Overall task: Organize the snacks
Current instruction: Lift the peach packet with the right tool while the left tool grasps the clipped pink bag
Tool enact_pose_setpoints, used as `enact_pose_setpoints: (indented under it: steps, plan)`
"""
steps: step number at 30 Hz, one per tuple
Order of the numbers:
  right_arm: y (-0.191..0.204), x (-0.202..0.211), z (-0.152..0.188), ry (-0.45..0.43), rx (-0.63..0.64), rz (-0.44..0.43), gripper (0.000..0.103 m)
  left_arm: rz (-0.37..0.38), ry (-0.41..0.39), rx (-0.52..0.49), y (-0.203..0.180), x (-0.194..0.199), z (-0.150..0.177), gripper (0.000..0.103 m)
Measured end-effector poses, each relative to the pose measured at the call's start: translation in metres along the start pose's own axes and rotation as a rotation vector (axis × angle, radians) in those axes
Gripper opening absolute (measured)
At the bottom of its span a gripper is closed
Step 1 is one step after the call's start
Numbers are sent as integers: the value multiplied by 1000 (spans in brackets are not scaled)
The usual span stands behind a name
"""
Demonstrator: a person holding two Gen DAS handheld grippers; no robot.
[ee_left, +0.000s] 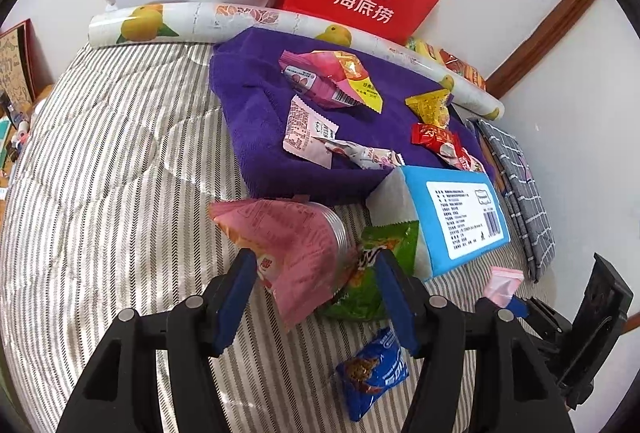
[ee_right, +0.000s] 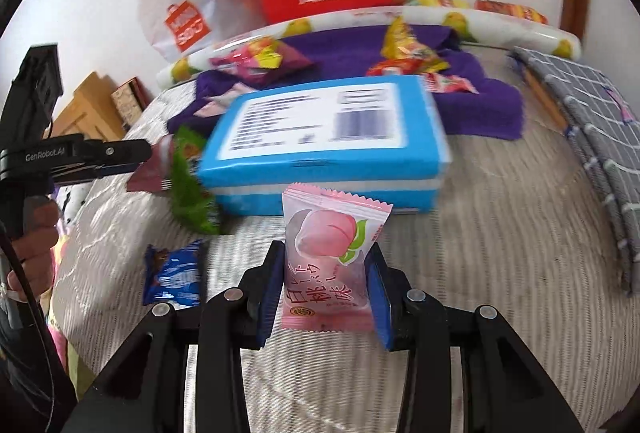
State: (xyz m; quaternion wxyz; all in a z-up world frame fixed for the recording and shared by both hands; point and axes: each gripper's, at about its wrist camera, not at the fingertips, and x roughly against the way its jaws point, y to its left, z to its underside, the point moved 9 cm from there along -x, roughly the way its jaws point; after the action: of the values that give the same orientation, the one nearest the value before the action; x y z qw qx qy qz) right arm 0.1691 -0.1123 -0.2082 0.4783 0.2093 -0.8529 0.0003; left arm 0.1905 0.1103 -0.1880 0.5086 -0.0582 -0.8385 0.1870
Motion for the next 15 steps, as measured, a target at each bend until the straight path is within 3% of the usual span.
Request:
enact_pose_setpoints:
  steps: [7, 15]
  plan:
    - [-36, 1, 1, -9, -73, 37, 39, -22, 41, 11, 0, -22, -2, 62]
    - [-54, -5, 10, 13, -95, 55, 39, -126, 39, 26, 8, -39, -10, 64]
